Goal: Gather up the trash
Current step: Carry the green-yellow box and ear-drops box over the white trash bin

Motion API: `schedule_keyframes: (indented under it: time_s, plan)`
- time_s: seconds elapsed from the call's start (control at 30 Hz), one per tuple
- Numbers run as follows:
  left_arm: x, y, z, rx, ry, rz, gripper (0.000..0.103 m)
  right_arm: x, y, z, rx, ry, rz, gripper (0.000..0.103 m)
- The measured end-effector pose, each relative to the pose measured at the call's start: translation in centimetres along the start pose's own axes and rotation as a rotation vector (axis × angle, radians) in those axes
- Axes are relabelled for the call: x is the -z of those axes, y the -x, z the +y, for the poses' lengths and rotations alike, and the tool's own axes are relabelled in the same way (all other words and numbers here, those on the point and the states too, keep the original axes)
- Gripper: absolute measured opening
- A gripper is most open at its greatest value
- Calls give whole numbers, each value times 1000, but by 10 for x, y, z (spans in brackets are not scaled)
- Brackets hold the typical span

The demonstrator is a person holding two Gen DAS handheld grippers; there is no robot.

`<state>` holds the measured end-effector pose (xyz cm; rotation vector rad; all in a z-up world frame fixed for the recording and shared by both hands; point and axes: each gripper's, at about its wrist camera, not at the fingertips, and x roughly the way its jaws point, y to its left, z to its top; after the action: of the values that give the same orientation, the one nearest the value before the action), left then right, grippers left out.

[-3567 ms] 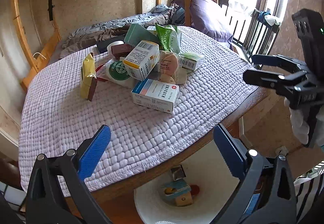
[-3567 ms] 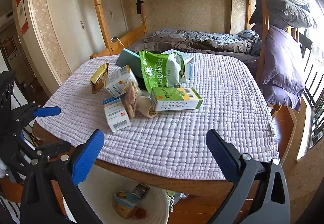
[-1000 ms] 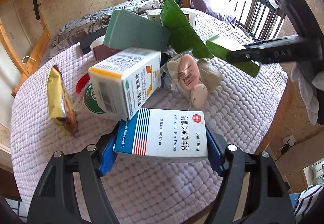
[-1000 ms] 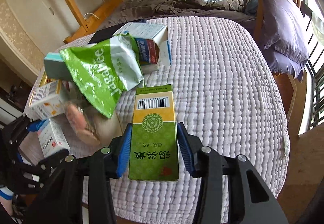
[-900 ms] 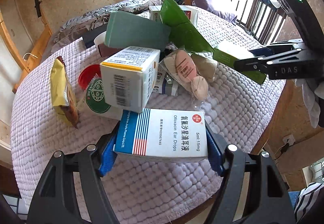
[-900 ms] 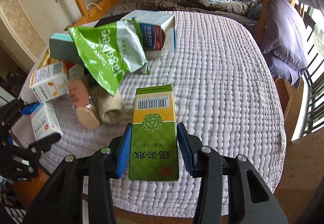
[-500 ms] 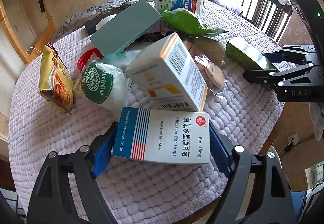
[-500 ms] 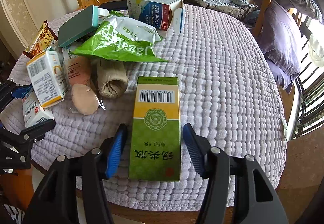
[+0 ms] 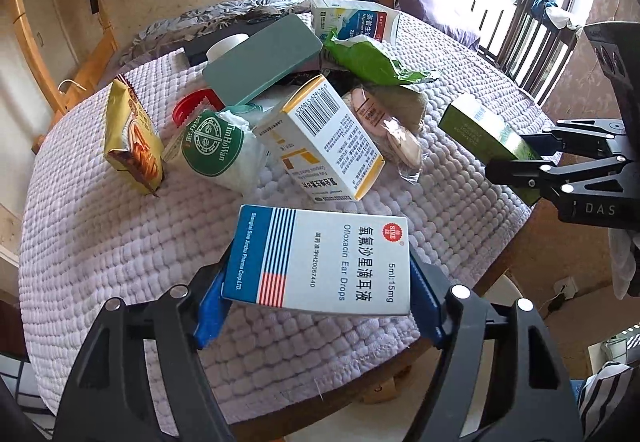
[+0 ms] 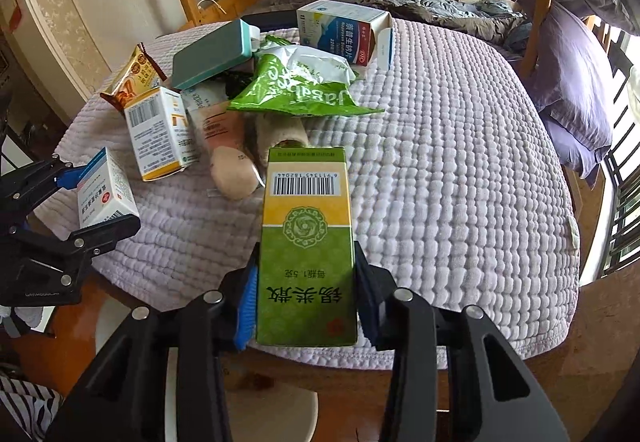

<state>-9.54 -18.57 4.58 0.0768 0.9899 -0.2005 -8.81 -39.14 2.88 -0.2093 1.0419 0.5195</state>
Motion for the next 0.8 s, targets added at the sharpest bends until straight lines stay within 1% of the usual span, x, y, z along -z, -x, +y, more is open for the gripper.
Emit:
schedule_keyframes:
  time_s: [0.2, 0.37, 0.53, 0.8]
  plan:
    - [9, 9, 2, -3, 32, 11, 75, 13, 13, 16, -47, 2, -3, 41]
    - [19, 14, 5, -8, 64, 24, 75, 24, 15, 31, -77, 23, 5, 41]
    - [30, 23, 4, -10, 89, 24, 75, 31, 17, 38, -94, 42, 11, 41]
    - [49, 37, -1, -13, 99, 35, 75, 47, 26, 48, -101, 58, 13, 41]
